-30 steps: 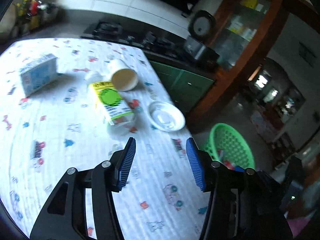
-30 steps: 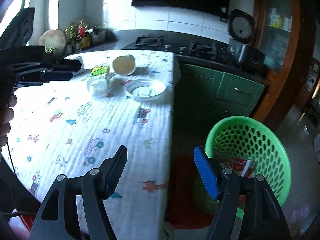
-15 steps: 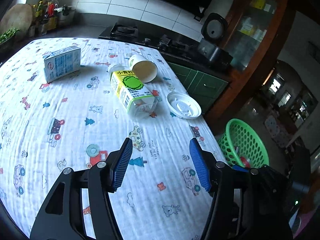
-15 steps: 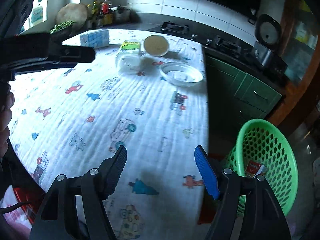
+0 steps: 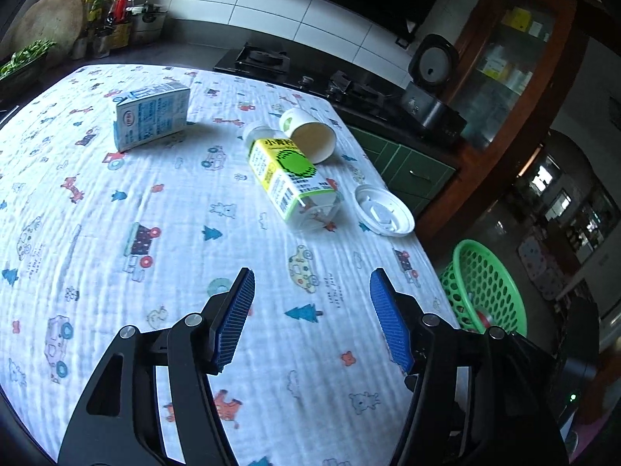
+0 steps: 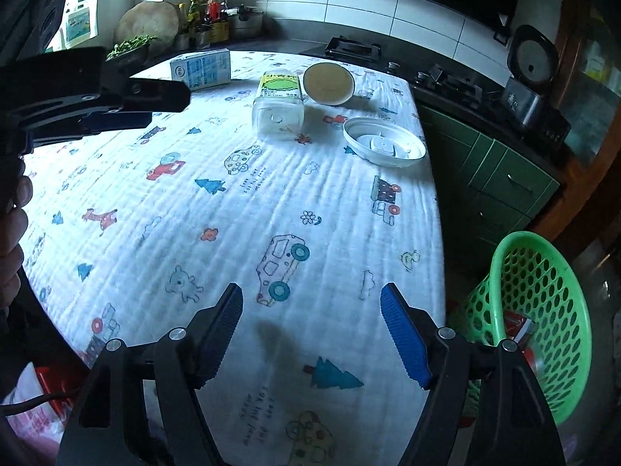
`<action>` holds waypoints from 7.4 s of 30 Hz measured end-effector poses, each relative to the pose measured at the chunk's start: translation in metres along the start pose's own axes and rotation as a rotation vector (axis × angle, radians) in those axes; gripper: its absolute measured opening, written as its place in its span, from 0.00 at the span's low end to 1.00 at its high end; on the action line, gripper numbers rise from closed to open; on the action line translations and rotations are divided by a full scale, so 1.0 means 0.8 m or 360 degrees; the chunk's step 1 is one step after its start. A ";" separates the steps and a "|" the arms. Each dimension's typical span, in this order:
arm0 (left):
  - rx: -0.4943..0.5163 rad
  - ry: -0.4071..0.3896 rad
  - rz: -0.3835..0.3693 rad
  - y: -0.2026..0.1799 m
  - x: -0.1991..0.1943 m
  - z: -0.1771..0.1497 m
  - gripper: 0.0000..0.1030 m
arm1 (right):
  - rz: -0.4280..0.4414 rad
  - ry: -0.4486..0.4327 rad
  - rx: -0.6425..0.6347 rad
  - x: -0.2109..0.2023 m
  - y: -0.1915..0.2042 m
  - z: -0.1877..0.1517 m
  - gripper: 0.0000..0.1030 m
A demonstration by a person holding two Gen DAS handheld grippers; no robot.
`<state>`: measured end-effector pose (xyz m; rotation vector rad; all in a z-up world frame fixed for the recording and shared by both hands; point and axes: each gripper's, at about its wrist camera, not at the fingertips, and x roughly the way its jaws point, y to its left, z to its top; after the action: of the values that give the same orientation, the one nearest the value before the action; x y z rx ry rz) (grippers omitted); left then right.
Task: Collect trash
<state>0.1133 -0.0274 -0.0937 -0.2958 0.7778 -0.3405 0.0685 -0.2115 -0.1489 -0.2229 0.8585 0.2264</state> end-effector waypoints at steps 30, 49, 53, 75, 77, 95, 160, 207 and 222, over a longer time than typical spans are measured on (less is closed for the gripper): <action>0.0004 0.0172 0.0287 0.074 0.029 0.039 0.63 | 0.0052 -0.0037 0.0181 0.043 0.009 0.052 0.72; -0.0006 0.0153 0.0506 0.108 0.051 0.055 0.66 | 0.0045 -0.0028 0.0127 0.067 0.012 0.074 0.77; -0.0030 0.0179 0.0576 0.126 0.062 0.059 0.68 | 0.0078 0.0002 0.0116 0.080 0.011 0.078 0.79; 0.0024 0.0201 0.0744 0.135 0.099 0.064 0.96 | 0.0151 0.0083 -0.0017 0.108 0.011 0.099 0.93; 0.0025 0.0201 0.0745 0.134 0.098 0.063 0.96 | 0.0173 0.0092 -0.0001 0.110 0.009 0.099 0.93; 0.0025 0.0201 0.0745 0.135 0.098 0.063 0.96 | 0.0188 0.0100 0.0012 0.111 0.008 0.099 0.94; -0.0079 0.0165 0.0806 0.148 0.090 0.062 0.95 | 0.0211 0.0103 0.0033 0.113 0.005 0.099 0.95; -0.0048 0.0181 0.0816 0.145 0.093 0.062 0.96 | 0.0211 0.0102 0.0034 0.113 0.005 0.099 0.95; -0.0048 0.0181 0.0816 0.145 0.093 0.062 0.96 | 0.0211 0.0102 0.0035 0.113 0.006 0.099 0.95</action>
<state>0.2205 0.0538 -0.1513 -0.0974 0.9400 0.1388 0.1813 -0.1752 -0.1681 -0.1535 0.9398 0.3347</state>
